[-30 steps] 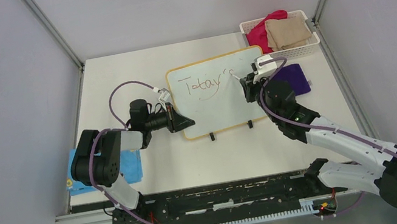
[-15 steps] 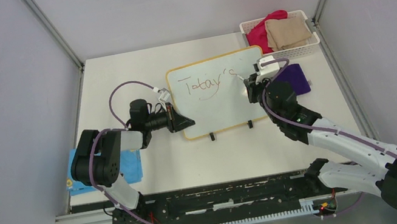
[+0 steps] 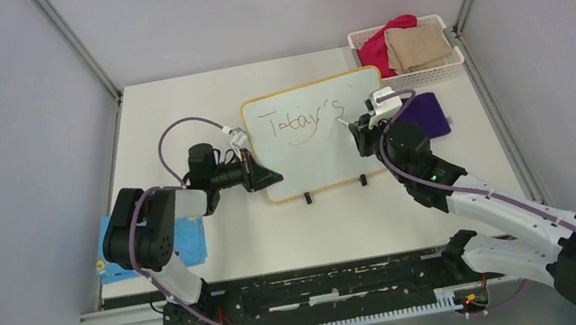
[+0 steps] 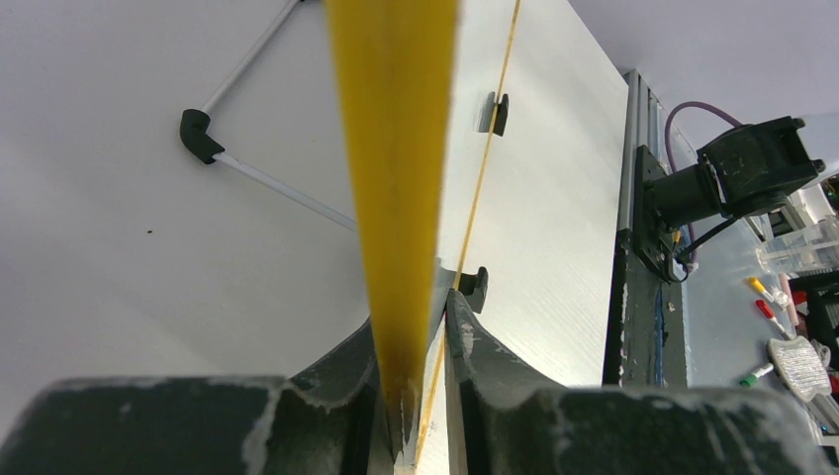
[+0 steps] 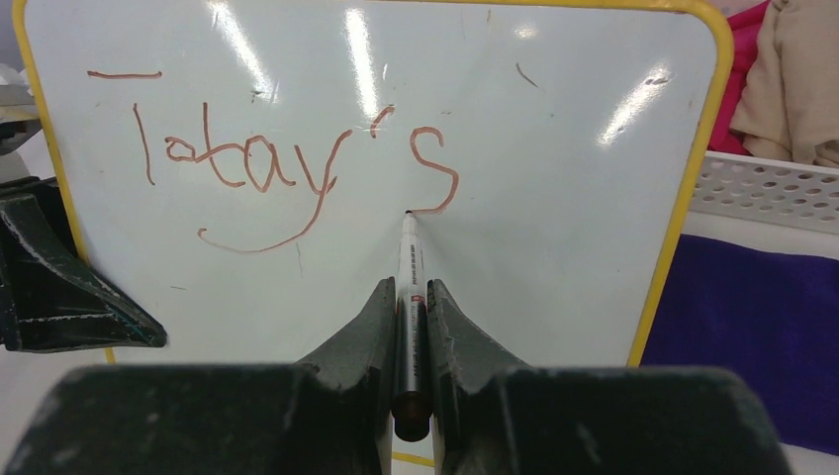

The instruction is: Write a sentence on the whiteboard

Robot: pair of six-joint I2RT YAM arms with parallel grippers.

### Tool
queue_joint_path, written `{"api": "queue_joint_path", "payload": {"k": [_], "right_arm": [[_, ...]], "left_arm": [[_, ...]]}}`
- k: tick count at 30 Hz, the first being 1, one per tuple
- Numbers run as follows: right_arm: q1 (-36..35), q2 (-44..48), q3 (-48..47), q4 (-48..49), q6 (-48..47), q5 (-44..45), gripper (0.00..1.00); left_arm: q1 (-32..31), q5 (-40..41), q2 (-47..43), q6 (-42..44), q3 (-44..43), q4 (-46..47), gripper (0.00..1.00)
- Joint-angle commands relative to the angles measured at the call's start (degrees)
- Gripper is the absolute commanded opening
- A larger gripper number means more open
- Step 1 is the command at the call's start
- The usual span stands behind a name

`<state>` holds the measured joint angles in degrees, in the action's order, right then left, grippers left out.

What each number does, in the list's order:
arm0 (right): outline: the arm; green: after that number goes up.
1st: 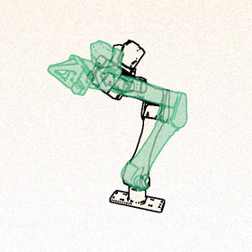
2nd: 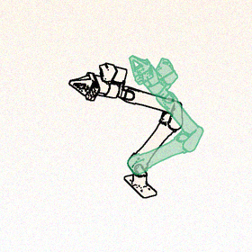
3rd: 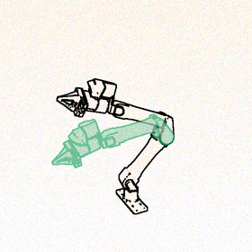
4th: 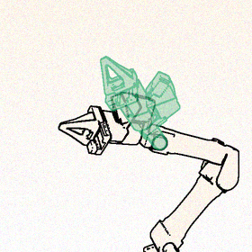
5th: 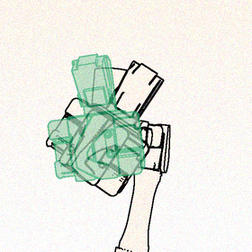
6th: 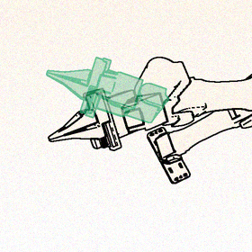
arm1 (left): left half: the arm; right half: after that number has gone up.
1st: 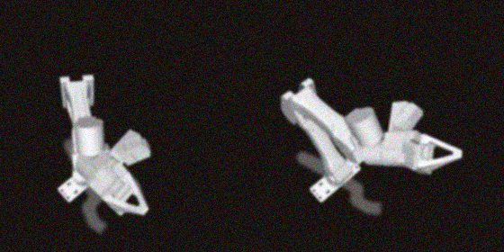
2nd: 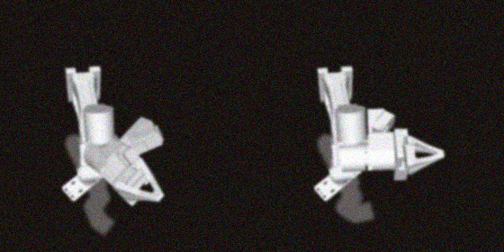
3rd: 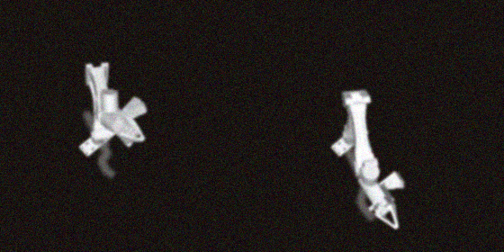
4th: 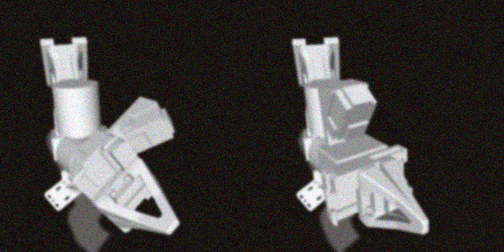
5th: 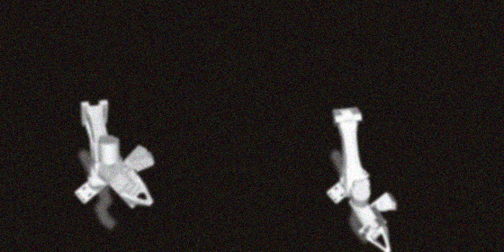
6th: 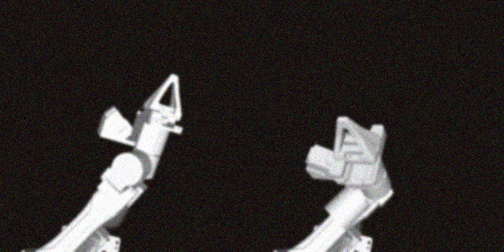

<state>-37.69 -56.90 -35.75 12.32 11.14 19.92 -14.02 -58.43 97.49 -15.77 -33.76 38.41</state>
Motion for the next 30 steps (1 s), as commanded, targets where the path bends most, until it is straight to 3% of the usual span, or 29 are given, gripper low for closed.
{"api": "queue_joint_path", "payload": {"k": [1, 11, 18, 24, 30], "right_arm": [[0.1, -1.78, -1.55, 1.37, 1.23, -2.3, 0.0], [-0.04, -3.35, -3.63, 3.73, 2.78, -4.65, 0.0], [-0.85, 7.62, -1.51, -0.21, 0.7, -6.63, 0.0], [-10.13, 14.06, 0.57, -4.39, -4.89, 1.08, 0.0], [-22.55, 10.22, 4.28, -1.57, -7.13, 10.3, 0.0]], "left_arm": [[-1.88, 5.66, 0.96, 4.72, 0.47, -8.41, 0.02], [-1.89, 5.61, 1.12, 4.86, 0.29, -8.62, 0.02], [-1.89, 5.62, 1.19, 4.96, 0.21, -8.89, 0.02], [-1.89, 5.61, 1.47, 4.81, 0.15, -8.88, 0.02], [-1.89, 5.61, 1.43, 5.03, 0.02, -9.15, 0.02]]}}
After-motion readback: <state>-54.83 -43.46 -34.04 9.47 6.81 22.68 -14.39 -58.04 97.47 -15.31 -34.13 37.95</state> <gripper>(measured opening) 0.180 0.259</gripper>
